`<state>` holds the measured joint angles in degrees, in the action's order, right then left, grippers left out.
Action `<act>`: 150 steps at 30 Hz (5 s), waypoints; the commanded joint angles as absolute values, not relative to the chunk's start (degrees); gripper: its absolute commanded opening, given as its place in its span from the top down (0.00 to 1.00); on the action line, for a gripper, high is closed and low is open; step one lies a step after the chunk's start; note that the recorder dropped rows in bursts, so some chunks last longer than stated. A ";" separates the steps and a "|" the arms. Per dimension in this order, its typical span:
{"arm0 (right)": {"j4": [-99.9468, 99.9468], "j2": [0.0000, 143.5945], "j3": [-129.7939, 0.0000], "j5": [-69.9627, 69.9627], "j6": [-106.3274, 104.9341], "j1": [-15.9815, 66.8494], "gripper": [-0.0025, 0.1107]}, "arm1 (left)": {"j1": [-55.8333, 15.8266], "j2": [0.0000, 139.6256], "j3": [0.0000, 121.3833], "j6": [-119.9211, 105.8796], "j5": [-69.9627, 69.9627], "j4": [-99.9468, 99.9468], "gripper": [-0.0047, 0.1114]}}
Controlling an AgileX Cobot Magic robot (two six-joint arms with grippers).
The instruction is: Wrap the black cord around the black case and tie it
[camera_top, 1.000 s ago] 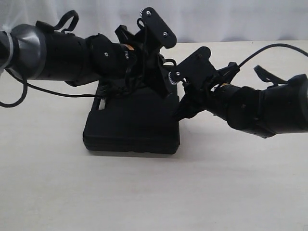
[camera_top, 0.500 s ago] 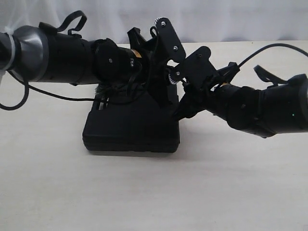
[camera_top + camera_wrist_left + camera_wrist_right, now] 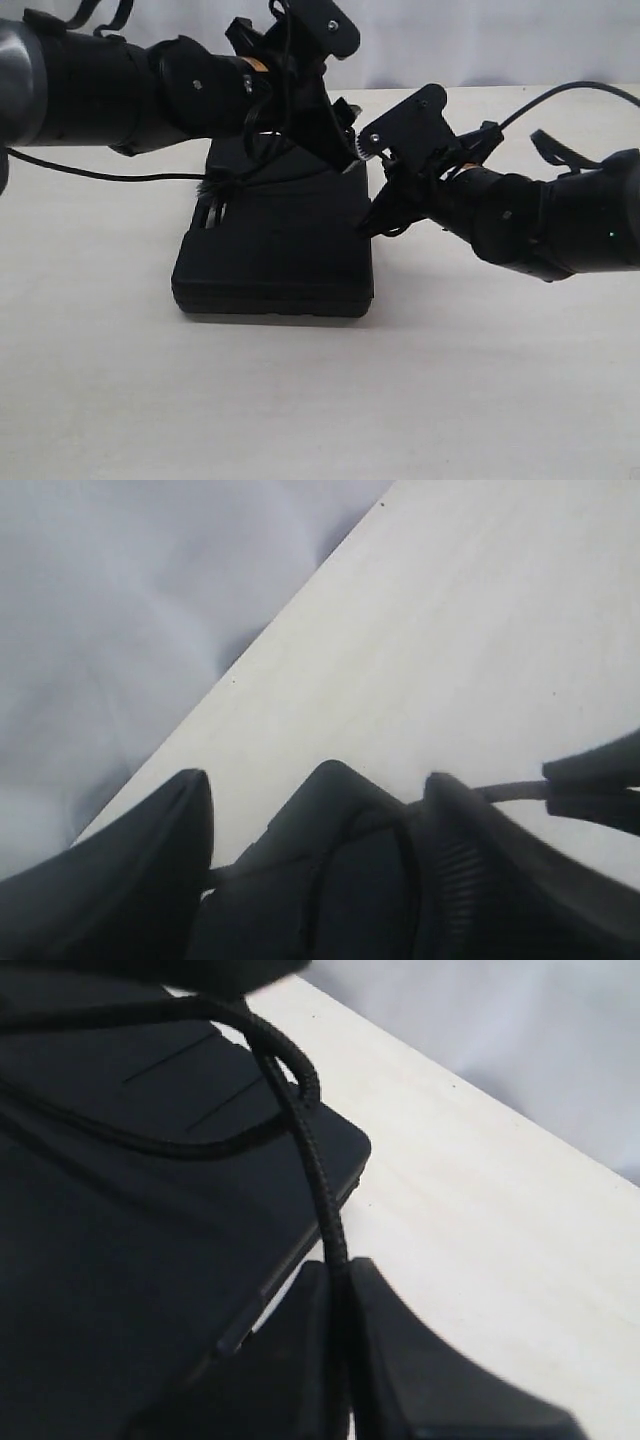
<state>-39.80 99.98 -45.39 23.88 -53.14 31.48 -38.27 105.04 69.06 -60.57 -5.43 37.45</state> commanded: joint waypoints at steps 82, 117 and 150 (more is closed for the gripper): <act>-25.60 100.16 -45.24 21.05 -46.19 31.46 0.89 | -28.06 119.25 69.33 -66.19 -23.81 2.62 0.96; -23.91 86.75 -45.24 19.57 -16.57 32.14 0.56 | -34.62 106.85 69.33 -66.37 -12.01 15.44 0.96; -11.90 94.80 -47.25 18.96 -19.40 32.10 0.94 | -34.62 106.85 69.33 -66.37 -11.43 15.44 0.96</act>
